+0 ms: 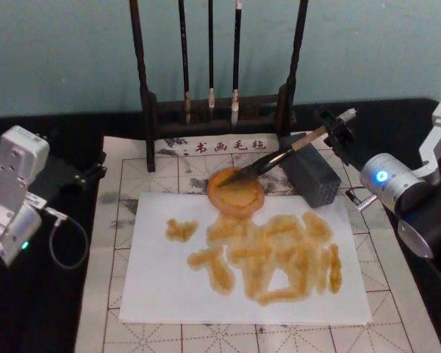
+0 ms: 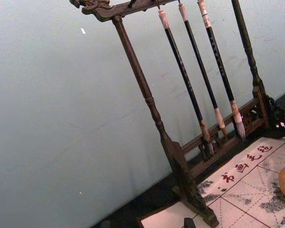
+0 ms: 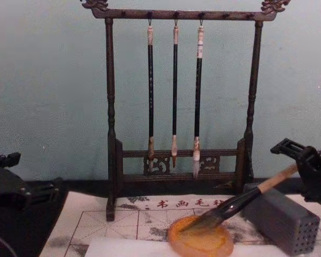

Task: Pick up the brush from the inkstone, write on the paper, then place the brush back to its original position.

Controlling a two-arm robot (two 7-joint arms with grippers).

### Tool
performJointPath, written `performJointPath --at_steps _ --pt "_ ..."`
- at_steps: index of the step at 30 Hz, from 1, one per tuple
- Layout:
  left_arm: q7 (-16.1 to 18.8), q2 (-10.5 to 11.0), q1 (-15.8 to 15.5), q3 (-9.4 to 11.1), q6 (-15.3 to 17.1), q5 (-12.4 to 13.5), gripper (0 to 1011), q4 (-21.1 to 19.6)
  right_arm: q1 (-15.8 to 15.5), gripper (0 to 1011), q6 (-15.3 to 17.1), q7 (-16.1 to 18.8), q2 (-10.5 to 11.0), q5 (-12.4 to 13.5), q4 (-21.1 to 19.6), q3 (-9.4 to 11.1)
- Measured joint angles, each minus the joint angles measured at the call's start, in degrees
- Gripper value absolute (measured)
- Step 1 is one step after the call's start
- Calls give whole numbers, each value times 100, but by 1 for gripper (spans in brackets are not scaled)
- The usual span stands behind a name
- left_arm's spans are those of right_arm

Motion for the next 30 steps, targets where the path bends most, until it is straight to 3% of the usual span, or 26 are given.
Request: performJointPath --at_steps 10,16,21,25,30 --pt "0 0 0 0 0 0 1001 0 -331 1000 -64 -91 286 183 -469 -9" --pt "0 0 0 0 0 0 1001 0 -780 1000 -167 -196 611 289 -1110 29" --pt "0 0 0 0 0 0 1001 0 -1093 1000 -354 -179 858 234 -1570 24" --pt "0 0 0 0 0 0 1001 0 -1309 1000 -561 -116 1044 21 -1917 -35" --pt "0 0 0 0 0 0 1001 0 -1492 1000 -763 -21 1216 -657 -2222 -195"
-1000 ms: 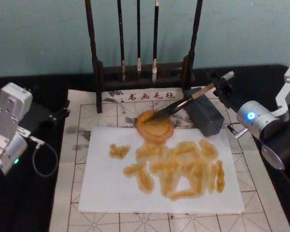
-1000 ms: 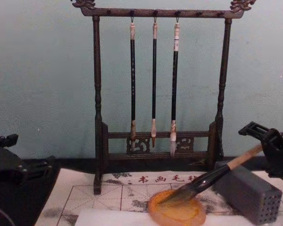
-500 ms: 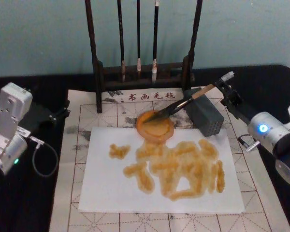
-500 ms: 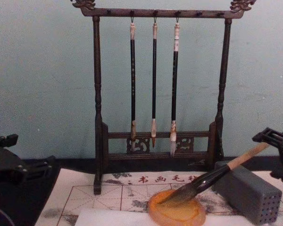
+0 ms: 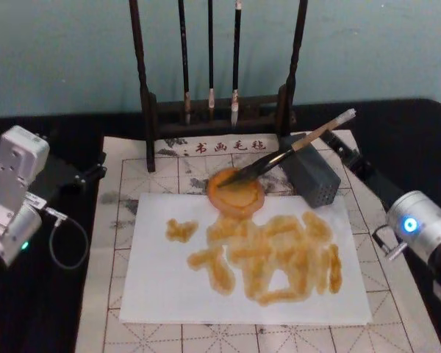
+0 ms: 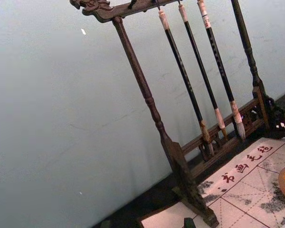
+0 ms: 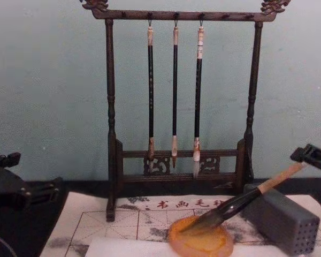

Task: Pick up the brush from the inkstone, write on the paper, then place the brush back to its original position.

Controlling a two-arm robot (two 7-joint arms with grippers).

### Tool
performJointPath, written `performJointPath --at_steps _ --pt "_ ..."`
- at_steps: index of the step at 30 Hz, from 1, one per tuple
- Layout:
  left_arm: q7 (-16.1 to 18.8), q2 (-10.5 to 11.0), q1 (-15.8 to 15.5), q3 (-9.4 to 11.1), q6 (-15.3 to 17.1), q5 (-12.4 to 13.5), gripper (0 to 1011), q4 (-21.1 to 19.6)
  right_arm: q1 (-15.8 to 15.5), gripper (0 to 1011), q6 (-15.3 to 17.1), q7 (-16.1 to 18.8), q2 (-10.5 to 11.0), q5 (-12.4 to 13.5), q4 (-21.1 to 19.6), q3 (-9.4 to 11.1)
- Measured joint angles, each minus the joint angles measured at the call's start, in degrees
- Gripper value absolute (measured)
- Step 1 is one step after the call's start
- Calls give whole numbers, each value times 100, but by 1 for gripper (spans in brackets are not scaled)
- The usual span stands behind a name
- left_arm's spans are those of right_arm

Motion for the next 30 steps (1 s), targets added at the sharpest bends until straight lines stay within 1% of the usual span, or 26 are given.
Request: performJointPath --at_steps 1,2,5,6,8,9,10,11,15,17,20,21,23,24,25,28,30 --pt "0 0 0 0 0 0 1001 0 -10 1000 -22 5 17 -90 -24 -26" --pt "0 0 1 0 0 0 1001 0 -30 1000 -91 9 59 -374 -80 -102" --pt "0 0 0 0 0 0 1001 0 -48 1000 -209 -14 127 -840 -156 -238" --pt "0 0 0 0 0 0 1001 0 -53 1000 -271 -49 164 -1114 -185 -313" --pt "0 0 0 0 0 0 1001 0 -53 1000 -326 -89 204 -1401 -209 -387" --pt "0 0 0 0 0 0 1001 0 -52 1000 -360 -123 240 -1632 -223 -462" --pt "0 0 0 0 0 0 1001 0 -52 1000 -374 -139 257 -1752 -227 -497" --pt "0 0 0 0 0 0 1001 0 -44 1000 -414 -177 288 -2008 -229 -564" --pt "0 0 0 0 0 0 1001 0 -14 1000 -544 -292 332 -2619 -202 -732" --pt "0 0 0 0 0 0 1001 0 16 1000 -646 -422 353 -3149 -143 -857" --pt "0 0 0 0 0 0 1001 0 35 1000 -697 -501 360 -3478 -98 -935" --pt "0 0 0 0 0 0 1001 0 45 1000 -722 -543 361 -3658 -73 -972" --pt "0 0 0 0 0 0 1001 0 61 1000 -744 -593 362 -3865 -38 -1013" --pt "0 0 0 0 0 0 1001 0 66 1000 -751 -613 361 -3929 -26 -1026" --pt "0 0 0 0 0 0 1001 0 78 1000 -773 -664 356 -4112 5 -1060" --pt "0 0 0 0 0 0 1001 0 90 1000 -810 -729 340 -4345 49 -1105" --pt "0 0 0 0 0 0 1001 0 90 1000 -810 -729 340 -4333 49 -1104"
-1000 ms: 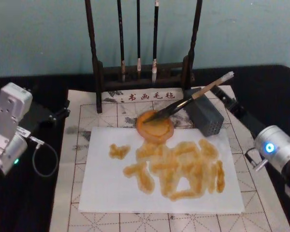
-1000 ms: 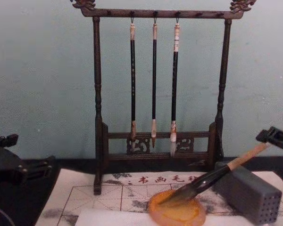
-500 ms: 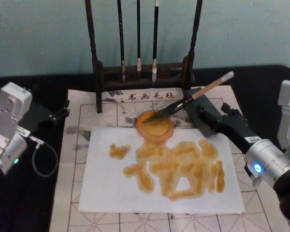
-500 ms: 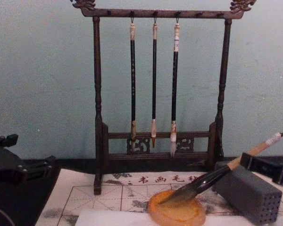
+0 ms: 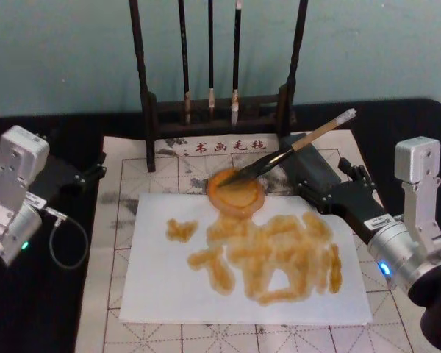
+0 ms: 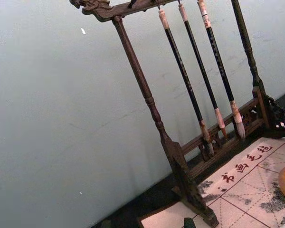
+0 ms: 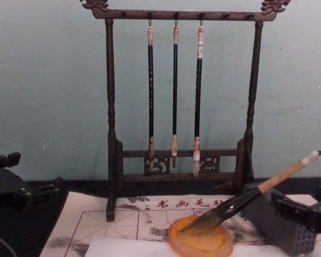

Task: Pick up the brush from the inkstone, write on the paper, then place the brush back to its original position.

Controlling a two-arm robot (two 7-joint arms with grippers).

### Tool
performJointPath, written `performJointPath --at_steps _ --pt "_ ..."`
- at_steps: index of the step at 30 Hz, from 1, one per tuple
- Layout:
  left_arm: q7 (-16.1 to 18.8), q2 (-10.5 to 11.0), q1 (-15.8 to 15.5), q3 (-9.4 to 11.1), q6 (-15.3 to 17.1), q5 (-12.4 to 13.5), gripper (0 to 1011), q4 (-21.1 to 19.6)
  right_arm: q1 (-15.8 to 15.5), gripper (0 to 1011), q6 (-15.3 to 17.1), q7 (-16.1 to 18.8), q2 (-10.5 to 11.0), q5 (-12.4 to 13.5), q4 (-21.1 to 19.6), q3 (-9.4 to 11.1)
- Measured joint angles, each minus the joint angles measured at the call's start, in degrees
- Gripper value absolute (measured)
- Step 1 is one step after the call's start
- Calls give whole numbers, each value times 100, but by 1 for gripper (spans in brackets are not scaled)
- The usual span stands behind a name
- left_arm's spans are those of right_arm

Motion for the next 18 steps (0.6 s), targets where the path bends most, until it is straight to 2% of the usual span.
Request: performJointPath --at_steps 18 --pt "0 0 0 0 0 0 1001 0 -4 1000 17 21 -2 108 -10 23"
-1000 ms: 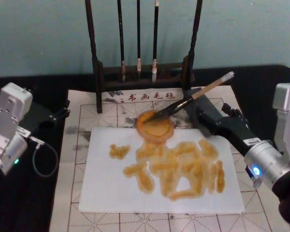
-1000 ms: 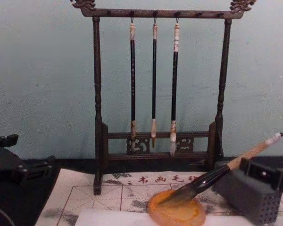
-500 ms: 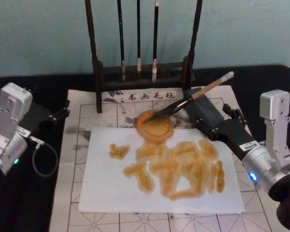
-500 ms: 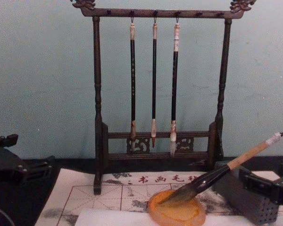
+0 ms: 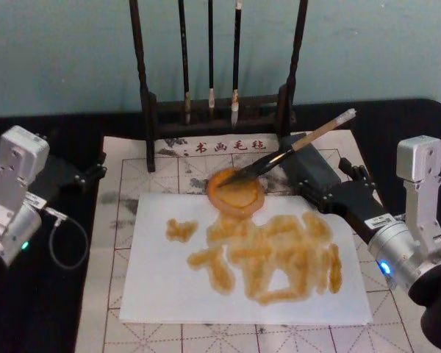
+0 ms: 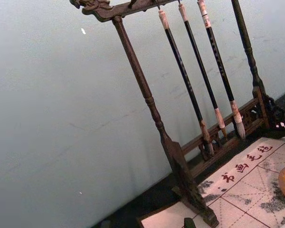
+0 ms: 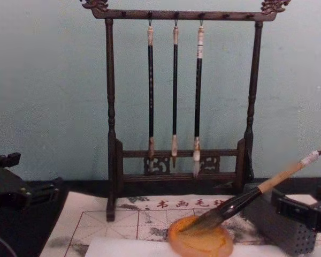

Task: Pick up the brush from the inkstone, write on the paper, then place the brush back to its original position.

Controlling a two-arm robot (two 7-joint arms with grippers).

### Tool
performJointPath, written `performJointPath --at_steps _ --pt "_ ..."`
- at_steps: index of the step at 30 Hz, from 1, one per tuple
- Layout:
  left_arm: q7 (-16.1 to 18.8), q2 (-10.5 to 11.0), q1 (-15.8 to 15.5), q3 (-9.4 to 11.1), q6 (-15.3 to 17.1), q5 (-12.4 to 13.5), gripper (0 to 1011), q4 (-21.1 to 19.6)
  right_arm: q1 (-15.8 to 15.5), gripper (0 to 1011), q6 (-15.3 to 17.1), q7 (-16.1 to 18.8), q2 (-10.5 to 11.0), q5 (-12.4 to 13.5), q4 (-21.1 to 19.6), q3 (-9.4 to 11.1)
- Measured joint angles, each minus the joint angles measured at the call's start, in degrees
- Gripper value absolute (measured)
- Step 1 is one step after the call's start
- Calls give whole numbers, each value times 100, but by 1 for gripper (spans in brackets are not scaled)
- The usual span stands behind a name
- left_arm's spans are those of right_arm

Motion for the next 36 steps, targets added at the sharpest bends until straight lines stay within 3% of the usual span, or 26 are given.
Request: performJointPath --at_steps 36 --pt "0 0 0 0 0 0 1001 0 0 1000 13 13 0 30 -4 8"
